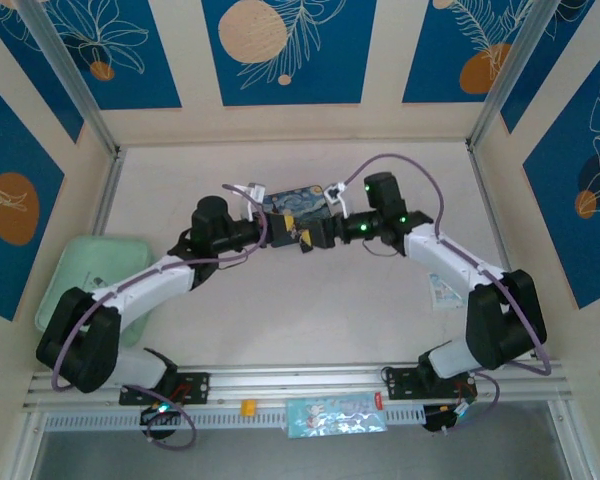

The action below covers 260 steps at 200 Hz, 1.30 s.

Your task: Unlock the padlock with the key

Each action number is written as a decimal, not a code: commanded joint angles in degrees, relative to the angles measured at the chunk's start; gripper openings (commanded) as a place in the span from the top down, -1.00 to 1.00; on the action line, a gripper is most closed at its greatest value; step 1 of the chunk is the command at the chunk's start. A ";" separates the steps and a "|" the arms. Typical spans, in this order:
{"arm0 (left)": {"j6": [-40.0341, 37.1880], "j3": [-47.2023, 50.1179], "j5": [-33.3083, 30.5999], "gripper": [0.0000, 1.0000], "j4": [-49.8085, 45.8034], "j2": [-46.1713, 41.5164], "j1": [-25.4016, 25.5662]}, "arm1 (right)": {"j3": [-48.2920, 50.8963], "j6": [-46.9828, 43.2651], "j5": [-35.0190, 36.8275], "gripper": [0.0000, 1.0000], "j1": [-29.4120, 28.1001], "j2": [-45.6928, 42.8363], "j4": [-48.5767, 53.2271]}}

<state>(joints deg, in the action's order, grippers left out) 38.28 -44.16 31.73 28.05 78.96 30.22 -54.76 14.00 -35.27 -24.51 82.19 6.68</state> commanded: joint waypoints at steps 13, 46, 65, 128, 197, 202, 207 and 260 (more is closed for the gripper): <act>2.24 -1.97 3.46 1.00 3.37 1.44 0.09 | 9.81 8.54 2.11 -0.46 -4.74 -5.66 -26.18; 1.81 -1.63 4.57 1.00 2.32 1.00 0.47 | 12.27 8.54 6.43 -0.21 -5.85 -5.91 -29.84; 1.03 -1.37 4.75 1.00 0.65 -0.03 0.54 | 12.16 7.48 7.58 -0.12 -5.23 -6.07 -28.99; 1.01 -0.76 6.04 1.00 0.05 -1.80 0.96 | 11.85 8.26 4.47 0.04 -4.46 -3.94 -32.92; 4.52 -0.14 7.29 1.00 4.91 -0.99 1.10 | 12.66 9.38 1.87 0.41 -4.76 -3.53 -35.29; 4.77 -0.13 7.38 1.00 5.35 -0.85 1.18 | 12.66 9.47 1.87 0.42 -4.76 -3.39 -35.46; 5.03 -0.13 7.54 1.00 5.74 -0.75 1.26 | 12.73 9.56 1.87 0.45 -4.76 -3.30 -35.59; 7.77 0.46 8.83 1.00 9.67 0.44 1.88 | 12.66 10.70 1.47 0.79 -4.76 -2.28 -37.34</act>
<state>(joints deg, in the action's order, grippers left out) 44.14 -44.34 38.11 33.17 79.07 31.40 -42.63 24.47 -32.93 -28.91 79.09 -29.21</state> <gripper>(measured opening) 0.041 0.156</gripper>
